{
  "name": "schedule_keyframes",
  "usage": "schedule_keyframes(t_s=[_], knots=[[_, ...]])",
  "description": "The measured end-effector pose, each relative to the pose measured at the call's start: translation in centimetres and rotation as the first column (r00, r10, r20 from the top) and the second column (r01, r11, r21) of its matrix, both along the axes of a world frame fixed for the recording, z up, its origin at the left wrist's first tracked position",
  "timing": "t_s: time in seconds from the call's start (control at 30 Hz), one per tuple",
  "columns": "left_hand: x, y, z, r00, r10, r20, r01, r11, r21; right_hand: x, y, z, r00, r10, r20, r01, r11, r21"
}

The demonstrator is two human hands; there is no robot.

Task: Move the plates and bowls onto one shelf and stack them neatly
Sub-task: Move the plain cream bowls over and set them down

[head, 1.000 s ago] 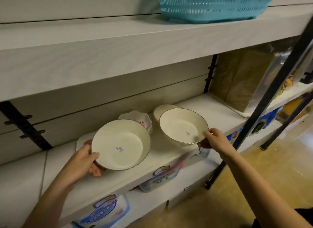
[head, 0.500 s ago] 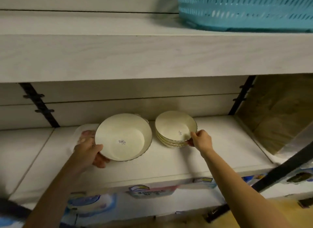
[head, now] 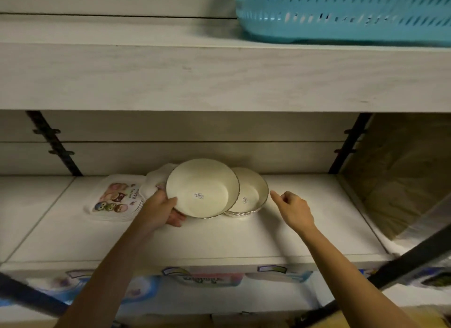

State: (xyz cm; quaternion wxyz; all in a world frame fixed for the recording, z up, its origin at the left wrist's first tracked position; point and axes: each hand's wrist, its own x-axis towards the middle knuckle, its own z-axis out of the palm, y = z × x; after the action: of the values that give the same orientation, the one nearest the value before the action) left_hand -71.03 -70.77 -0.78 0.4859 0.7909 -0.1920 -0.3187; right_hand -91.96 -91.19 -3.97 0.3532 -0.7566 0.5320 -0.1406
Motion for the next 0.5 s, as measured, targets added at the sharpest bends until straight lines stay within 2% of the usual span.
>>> schedule_keyframes(t_s=[0.3, 0.5], knots=[[-1.7, -8.0, -2.4, 0.991, -0.057, -0.121, 0.062, 0.997, 0.038, -3.0, -0.7, 0.8, 0.979, 0.191, -0.075, -0.196, 0.978, -0.068], [-2.7, -10.3, -3.4, 0.989, -0.145, -0.034, 0.148, 0.974, 0.172, -4.3, -1.4, 1.1, 0.962, 0.238, -0.138, -0.251, 0.964, -0.089]])
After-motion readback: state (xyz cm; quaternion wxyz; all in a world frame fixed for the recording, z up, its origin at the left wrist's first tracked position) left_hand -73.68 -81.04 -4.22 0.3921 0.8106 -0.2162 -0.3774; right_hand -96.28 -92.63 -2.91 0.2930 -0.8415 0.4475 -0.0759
